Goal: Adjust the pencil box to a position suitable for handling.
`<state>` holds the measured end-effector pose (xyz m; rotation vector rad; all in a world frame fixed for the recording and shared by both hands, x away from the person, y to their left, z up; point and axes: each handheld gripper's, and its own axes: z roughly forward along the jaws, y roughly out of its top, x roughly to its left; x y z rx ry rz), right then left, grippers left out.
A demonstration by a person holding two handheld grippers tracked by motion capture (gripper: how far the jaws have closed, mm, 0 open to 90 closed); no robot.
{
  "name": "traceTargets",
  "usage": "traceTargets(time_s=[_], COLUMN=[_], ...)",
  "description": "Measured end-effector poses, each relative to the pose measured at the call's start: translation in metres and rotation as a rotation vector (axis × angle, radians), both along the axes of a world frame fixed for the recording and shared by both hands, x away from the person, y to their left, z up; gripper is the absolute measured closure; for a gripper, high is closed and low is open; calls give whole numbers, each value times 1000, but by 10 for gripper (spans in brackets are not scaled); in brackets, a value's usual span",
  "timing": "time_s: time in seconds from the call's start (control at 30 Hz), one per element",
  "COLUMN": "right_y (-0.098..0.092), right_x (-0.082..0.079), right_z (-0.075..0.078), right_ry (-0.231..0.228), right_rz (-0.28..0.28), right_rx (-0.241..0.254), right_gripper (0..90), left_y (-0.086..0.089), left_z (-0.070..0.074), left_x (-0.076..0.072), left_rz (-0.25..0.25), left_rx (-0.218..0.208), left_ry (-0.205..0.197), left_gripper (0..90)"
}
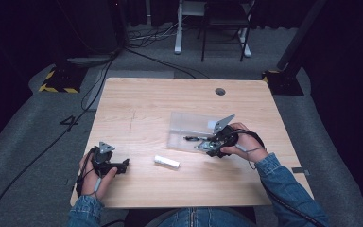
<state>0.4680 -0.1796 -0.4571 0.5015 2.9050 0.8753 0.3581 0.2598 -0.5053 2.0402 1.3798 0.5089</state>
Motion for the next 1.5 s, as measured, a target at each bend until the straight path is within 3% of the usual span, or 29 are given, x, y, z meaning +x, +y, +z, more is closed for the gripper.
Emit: traceTargets(time_s=[0.4,0.8,1.2,1.5], right_y=[2,22,52,75], right_x=[0,-10,-31,-46], right_z=[18,31,37,32], right_ry=[-94,-126,-103,-77], right_rz=[-49,-65,-8,46], right_rx=[119,203,242,245], right_gripper=[360,374,386,392], left_y=[0,0,-1,-1], left_z=[0,0,0,0], left_x=[0,0,0,0], left_rz=[0,4,5,5], left_rx=[0,-6,-4,-4], left_ry=[0,1,1,1], left_gripper=[54,53,53,53])
